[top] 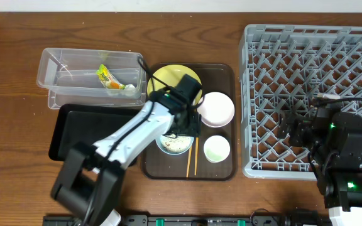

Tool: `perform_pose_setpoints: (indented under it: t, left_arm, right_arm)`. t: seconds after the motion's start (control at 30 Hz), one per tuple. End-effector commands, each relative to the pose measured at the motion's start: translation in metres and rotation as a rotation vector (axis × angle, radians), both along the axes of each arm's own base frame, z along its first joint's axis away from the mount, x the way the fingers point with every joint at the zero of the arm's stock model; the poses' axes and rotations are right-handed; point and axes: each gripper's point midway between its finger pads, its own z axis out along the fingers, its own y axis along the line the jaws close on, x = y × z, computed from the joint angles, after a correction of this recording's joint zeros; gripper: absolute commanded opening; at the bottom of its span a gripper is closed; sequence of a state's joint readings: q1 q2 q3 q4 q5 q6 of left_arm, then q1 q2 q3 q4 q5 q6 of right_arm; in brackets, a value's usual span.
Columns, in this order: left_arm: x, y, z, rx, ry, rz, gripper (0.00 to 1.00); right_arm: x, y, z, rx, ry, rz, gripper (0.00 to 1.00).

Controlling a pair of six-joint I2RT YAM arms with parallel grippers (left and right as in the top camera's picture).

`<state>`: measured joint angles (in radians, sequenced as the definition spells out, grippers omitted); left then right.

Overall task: Sort waste into correct bins and load items into the dishwasher rack
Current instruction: 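Grasp the light-blue bowl of rice with the left gripper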

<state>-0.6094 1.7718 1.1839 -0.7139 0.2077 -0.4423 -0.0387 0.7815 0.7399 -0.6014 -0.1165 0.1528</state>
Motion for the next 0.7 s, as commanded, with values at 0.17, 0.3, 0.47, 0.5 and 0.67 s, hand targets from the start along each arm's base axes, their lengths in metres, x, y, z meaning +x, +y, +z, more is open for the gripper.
perform_pose_setpoints:
  t: [0.17, 0.3, 0.47, 0.5, 0.67]
  left_arm:
    - [-0.007, -0.014, -0.017, 0.018, 0.027, -0.028, 0.44]
    - [-0.008, -0.013, -0.019, 0.047, 0.008, -0.039, 0.39]
    - [-0.012, -0.016, -0.020, 0.071, -0.007, -0.061, 0.36]
    - [-0.013, -0.017, -0.021, 0.079, -0.011, -0.066, 0.35]
    - [-0.017, -0.020, -0.024, 0.093, -0.015, -0.084, 0.23]
  right_arm:
    - [0.001, 0.006, 0.010, 0.013, -0.023, 0.017, 0.99]
    - [0.001, 0.006, 0.010, 0.013, -0.023, 0.017, 0.99]
    - [0.001, 0.006, 0.010, 0.014, -0.023, 0.017, 0.99]
    - [0.001, 0.006, 0.010, 0.014, -0.023, 0.018, 0.99]
    - [0.001, 0.009, 0.010, 0.022, -0.023, 0.029, 0.99]
